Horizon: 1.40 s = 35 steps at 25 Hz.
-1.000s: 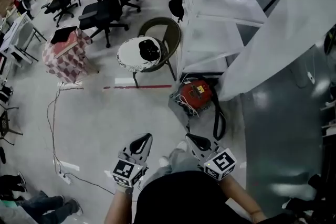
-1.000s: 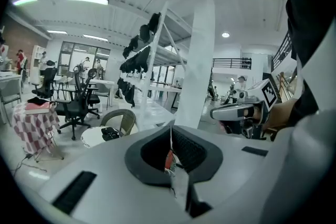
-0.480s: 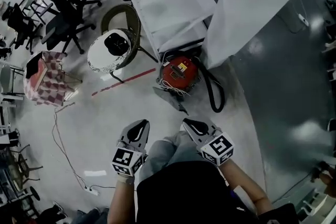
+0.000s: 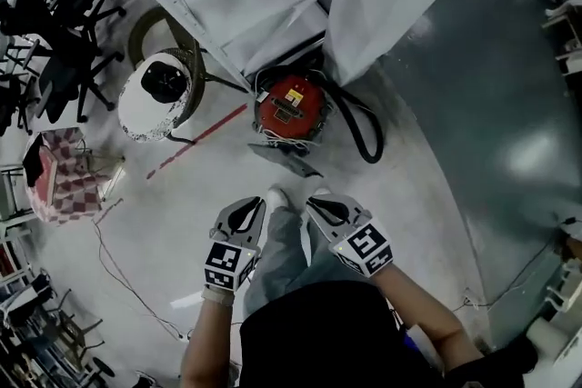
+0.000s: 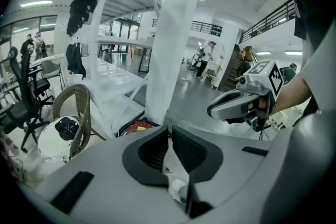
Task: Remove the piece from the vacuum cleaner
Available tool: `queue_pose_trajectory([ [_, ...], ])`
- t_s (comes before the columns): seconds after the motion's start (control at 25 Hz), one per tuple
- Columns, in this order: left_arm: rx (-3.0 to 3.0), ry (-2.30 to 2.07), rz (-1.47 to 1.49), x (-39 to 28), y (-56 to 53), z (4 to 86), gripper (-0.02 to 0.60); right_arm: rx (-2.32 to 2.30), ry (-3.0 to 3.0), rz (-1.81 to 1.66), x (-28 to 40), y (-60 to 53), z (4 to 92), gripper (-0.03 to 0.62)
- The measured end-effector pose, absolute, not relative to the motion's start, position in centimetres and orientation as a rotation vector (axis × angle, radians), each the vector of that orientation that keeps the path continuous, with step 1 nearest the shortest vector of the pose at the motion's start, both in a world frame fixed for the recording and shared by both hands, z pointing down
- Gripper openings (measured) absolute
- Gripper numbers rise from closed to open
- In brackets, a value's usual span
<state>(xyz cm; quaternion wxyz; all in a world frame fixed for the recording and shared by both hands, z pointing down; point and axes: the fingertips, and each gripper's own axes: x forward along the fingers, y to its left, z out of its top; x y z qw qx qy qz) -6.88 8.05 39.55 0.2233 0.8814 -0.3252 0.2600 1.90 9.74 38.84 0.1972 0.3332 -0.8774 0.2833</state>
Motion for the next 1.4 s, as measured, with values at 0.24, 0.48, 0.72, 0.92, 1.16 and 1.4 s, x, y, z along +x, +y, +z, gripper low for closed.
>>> queue_pose_trajectory([
  [0.24, 2.449, -0.692, 0.812, -6.3, 6.1, 46.1, 0.020, 1.005, -2.358, 0.855, 0.7, 7.6, 44.7, 0.035],
  [0.48, 2.412, -0.562, 0.906, -6.4, 5.1, 53.2, 0.049, 1.060, -2.251, 0.916, 0.5, 6.5, 51.6, 0.062],
  [0.72, 2.409, -0.511, 0.978, -7.2, 3.0, 59.8, 0.102, 1.098, -2.187, 0.938, 1.0, 4.8, 57.9, 0.093],
  [0.92, 2.416, -0.459, 1.047, -7.2, 2.0, 65.3, 0.143, 1.066, -2.123, 0.959, 1.4, 4.3, 64.1, 0.130],
  [1.16, 2.413, -0.383, 1.152, -7.5, 1.4, 72.1, 0.225, 0.995, -2.076, 0.965, 0.5, 4.3, 70.5, 0.171],
  [1.4, 2.414, -0.341, 1.273, -8.3, 0.6, 79.8, 0.245, 0.943, -2.037, 0.933, 0.1, 3.5, 76.7, 0.198],
])
